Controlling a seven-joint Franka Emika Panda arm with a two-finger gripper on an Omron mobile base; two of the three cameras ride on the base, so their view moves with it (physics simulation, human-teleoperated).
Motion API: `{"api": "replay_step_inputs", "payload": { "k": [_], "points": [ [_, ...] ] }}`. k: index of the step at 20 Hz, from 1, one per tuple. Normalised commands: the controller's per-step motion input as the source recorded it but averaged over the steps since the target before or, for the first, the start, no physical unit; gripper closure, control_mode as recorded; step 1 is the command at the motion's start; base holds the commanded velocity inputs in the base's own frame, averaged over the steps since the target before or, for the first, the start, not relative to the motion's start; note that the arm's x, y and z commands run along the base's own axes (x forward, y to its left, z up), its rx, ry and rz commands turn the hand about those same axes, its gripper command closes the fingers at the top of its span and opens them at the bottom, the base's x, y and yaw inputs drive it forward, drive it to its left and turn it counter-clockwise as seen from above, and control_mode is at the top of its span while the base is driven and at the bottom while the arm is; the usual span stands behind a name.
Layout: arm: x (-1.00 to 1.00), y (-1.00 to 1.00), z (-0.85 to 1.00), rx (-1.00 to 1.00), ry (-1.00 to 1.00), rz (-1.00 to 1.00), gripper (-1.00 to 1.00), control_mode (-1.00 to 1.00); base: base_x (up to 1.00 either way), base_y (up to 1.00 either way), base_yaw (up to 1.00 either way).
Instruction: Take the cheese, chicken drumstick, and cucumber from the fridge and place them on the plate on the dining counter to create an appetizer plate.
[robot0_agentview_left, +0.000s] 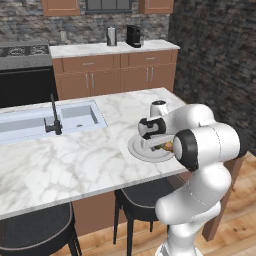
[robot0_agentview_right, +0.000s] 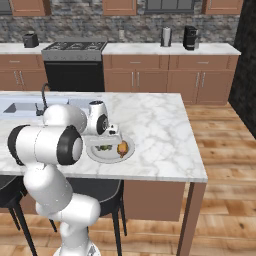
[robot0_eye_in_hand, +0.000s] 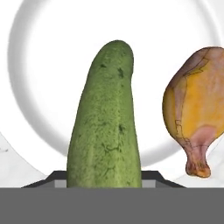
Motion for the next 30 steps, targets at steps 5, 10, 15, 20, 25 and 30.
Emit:
{"api": "replay_step_inputs", "payload": {
  "k": [5,10,15,20,25,30],
  "points": [
    [0.17,-0.02,-0.27,0.0,0.01,-0.06,1.0,-1.0,0.0,0.0,0.0],
    [0.0,0.0,-0.37,0.0,0.02,-0.07,1.0,-1.0,0.0,0.0,0.0],
    [0.02,0.0,-0.33,0.0,0.02,-0.09,-1.0,-1.0,0.0,0.0,0.0],
    [0.03,-0.05,-0.05,0.0,0.01,-0.08,-1.0,-1.0,0.0,0.0,0.0],
    [0.17,-0.18,-0.2,0.0,0.0,-0.07,-1.0,-1.0,0.0,0.0,0.0],
    [-0.09,-0.09,0.0,0.0,0.0,-0.05,-1.0,-1.0,0.0,0.0,0.0]
  ]
}}
